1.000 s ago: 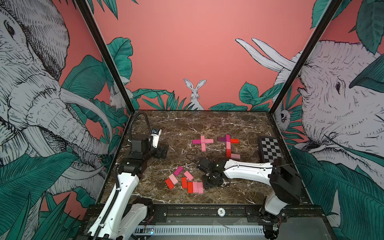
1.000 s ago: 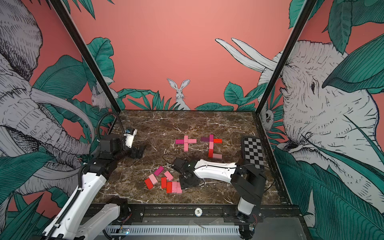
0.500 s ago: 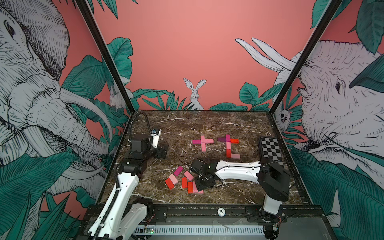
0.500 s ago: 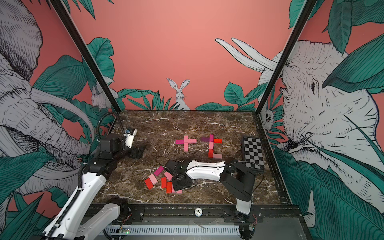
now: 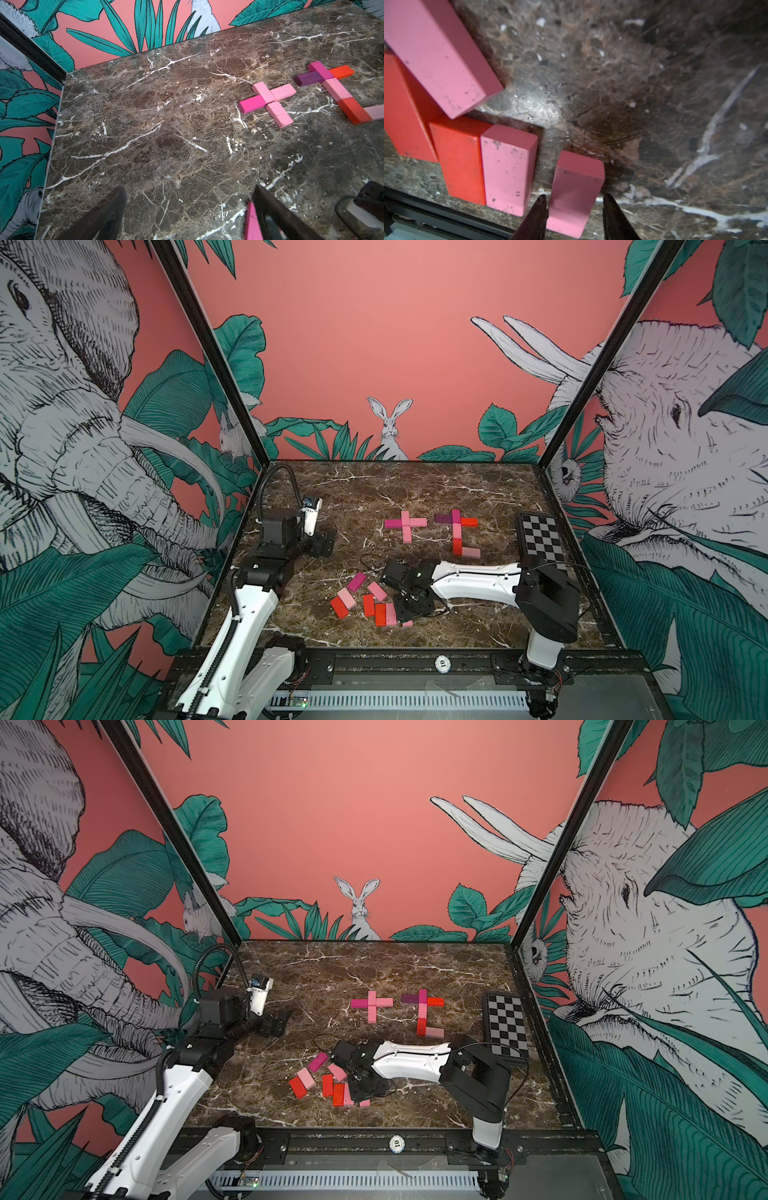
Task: Assemble the letter t with building blocks
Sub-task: Pick up the building block from the center of the board.
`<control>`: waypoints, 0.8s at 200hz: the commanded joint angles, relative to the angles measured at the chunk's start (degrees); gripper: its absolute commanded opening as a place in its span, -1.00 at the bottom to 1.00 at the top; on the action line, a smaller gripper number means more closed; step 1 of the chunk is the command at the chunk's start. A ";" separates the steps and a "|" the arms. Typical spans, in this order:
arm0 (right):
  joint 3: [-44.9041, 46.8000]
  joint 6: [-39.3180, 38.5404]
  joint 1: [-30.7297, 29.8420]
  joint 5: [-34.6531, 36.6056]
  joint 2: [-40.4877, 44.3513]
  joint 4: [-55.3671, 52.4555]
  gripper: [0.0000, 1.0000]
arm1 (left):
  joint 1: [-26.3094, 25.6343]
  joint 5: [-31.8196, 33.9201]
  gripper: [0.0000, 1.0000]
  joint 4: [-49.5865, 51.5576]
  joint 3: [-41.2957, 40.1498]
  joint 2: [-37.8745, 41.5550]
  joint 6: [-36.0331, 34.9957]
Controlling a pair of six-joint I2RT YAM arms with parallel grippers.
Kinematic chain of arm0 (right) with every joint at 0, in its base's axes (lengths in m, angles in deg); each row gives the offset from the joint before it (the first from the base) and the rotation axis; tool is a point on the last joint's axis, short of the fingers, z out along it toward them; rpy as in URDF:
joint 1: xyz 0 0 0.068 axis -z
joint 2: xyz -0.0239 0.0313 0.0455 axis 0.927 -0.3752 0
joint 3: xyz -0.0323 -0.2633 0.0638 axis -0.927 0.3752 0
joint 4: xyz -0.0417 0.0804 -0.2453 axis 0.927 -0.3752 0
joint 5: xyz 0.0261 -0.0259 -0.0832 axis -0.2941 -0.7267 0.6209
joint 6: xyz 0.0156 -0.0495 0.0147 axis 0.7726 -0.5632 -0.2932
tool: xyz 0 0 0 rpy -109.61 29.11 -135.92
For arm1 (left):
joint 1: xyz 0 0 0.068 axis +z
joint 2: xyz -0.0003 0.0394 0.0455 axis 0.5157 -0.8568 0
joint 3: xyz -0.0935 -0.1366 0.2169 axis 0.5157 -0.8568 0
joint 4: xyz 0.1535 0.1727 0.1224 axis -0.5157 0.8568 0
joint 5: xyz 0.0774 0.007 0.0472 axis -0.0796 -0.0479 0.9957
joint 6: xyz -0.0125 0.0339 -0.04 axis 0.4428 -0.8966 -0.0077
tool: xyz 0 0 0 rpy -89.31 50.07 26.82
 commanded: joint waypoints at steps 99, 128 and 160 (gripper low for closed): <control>-4.95 -0.17 -0.12 6.82 -3.65 -8.51 -0.42 | 0.43 -0.17 0.94 0.89 1.81 0.09 0.42; -8.08 -2.96 1.59 8.98 -4.33 -10.21 -0.47 | 0.37 -0.14 0.94 0.80 1.79 0.01 0.51; -9.56 -5.79 5.53 7.45 -4.60 -9.10 -0.50 | 0.40 -0.42 0.94 0.63 1.71 0.08 0.68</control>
